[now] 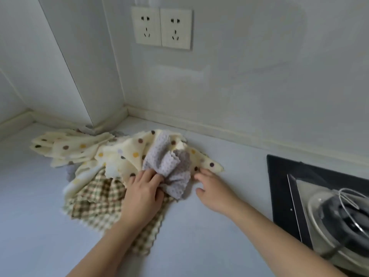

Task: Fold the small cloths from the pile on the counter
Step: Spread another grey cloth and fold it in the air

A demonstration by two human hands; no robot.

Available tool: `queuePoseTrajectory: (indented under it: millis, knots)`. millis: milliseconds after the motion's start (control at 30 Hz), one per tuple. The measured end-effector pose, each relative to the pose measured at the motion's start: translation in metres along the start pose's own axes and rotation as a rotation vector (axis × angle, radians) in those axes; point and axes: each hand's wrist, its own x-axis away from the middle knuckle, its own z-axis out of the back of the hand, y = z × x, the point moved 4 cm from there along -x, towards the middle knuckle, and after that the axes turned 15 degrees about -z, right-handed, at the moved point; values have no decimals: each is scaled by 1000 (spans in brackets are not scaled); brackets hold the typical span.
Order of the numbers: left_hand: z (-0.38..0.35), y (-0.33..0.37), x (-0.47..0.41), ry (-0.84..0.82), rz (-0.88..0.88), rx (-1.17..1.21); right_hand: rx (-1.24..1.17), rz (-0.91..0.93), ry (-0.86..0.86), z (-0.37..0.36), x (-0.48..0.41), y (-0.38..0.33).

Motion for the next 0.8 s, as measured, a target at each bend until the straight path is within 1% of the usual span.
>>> queuePoseTrajectory:
  millis: [100, 200, 267, 300, 400, 500, 567, 600, 667, 733, 767, 800]
  knots:
    - [2, 8, 4, 87, -87, -59, 65, 107, 40, -5, 11, -2]
    - [13, 18, 7, 192, -178, -33, 119, 102, 101, -5, 23, -4]
    - [21, 27, 9, 228, -268, 4, 61, 98, 133, -8, 28, -5]
    - [23, 32, 9, 226, -329, 29, -31, 93, 140, -8, 31, -6]
    - [27, 53, 10, 172, -480, 114, -446, 56, 152, -5, 47, -5]
    - [28, 74, 17, 122, -530, 184, -765, -27, 130, -2, 73, 5]
    - [28, 84, 27, 99, -499, 278, -904, -100, 121, -4, 92, 16]
    - [31, 90, 33, 104, -475, 334, -929, -136, 118, -5, 104, 21]
    - [35, 98, 43, 141, -384, 479, -858, -146, 124, -8, 127, 30]
    - [35, 100, 53, 203, -224, 637, -743, -115, 184, -16, 146, 34]
    - [33, 98, 57, 256, -138, 667, -708, -107, 240, -19, 153, 36]
    - [33, 95, 62, 313, -65, 636, -695, -93, 307, -22, 159, 37]
